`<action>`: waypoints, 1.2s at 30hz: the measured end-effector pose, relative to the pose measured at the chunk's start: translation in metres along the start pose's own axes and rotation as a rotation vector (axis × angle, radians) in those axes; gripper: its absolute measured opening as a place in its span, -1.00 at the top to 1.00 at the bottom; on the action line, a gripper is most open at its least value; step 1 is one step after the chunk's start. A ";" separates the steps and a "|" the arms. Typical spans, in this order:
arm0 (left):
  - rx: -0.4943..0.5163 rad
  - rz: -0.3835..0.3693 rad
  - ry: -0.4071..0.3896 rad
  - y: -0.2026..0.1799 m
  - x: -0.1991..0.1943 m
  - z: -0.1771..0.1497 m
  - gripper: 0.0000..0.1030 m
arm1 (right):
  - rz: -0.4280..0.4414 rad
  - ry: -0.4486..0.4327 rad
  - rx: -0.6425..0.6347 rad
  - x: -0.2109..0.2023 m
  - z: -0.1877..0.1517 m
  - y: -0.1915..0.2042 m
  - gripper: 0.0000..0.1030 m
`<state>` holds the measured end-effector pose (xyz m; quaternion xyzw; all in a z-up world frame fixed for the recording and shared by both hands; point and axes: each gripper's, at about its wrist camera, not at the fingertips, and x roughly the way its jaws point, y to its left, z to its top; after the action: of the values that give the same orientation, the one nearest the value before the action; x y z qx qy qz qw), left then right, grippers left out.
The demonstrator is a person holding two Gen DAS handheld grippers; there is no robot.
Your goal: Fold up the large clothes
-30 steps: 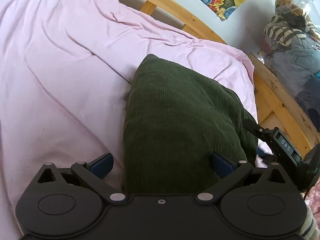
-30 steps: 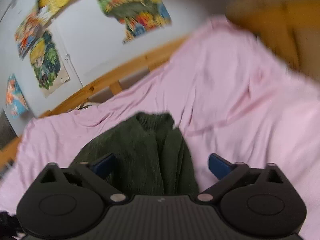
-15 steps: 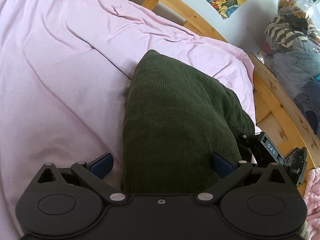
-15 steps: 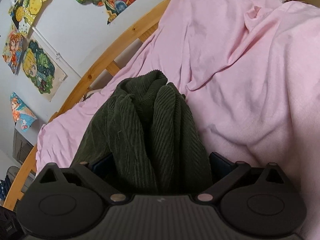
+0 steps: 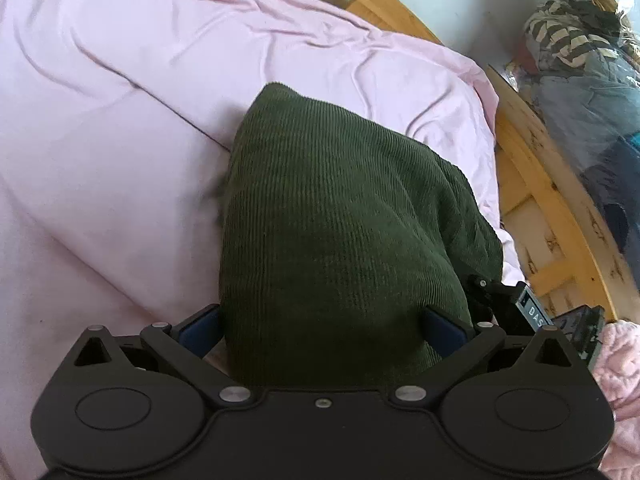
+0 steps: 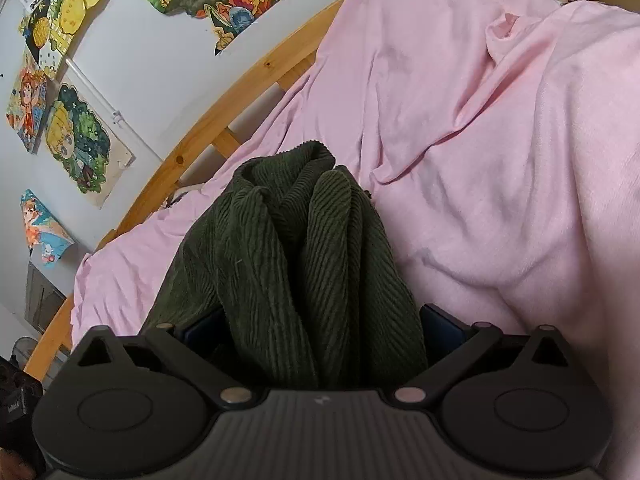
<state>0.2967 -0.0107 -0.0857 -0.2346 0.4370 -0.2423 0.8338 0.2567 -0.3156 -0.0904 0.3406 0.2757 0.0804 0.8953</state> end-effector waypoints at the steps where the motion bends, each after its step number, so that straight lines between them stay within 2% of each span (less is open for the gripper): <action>1: -0.020 -0.018 0.016 0.004 0.002 0.002 -0.99 | -0.002 -0.003 -0.002 0.000 0.000 0.000 -0.99; 4: -0.148 -0.077 0.083 0.020 0.011 0.005 -0.99 | -0.007 -0.012 -0.011 0.001 -0.002 0.002 -0.99; 6: -0.180 -0.080 0.097 0.020 0.013 0.004 -0.99 | -0.007 -0.013 -0.011 0.001 -0.003 0.003 -0.99; 13: -0.109 -0.016 0.068 0.003 0.010 0.004 -0.99 | -0.012 -0.025 -0.018 0.001 -0.005 0.004 -0.99; 19: 0.003 0.071 0.049 -0.016 0.002 0.008 -0.99 | -0.012 -0.028 -0.020 0.001 -0.005 0.004 -0.99; 30: 0.012 0.074 0.087 -0.017 0.005 0.013 -0.99 | 0.001 -0.002 -0.002 0.001 0.000 0.002 -1.00; 33: 0.014 0.056 0.114 -0.013 0.005 0.016 -0.99 | 0.039 0.015 0.015 0.002 0.004 0.001 -0.82; 35: 0.015 0.039 0.123 -0.010 0.005 0.017 -0.98 | 0.047 0.008 0.011 0.000 0.005 0.003 -0.62; 36: 0.018 0.034 0.120 -0.010 0.005 0.017 -0.96 | 0.052 0.001 -0.002 -0.001 0.005 0.006 -0.45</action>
<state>0.3110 -0.0184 -0.0737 -0.2045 0.4878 -0.2456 0.8123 0.2587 -0.3146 -0.0829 0.3468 0.2671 0.1042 0.8931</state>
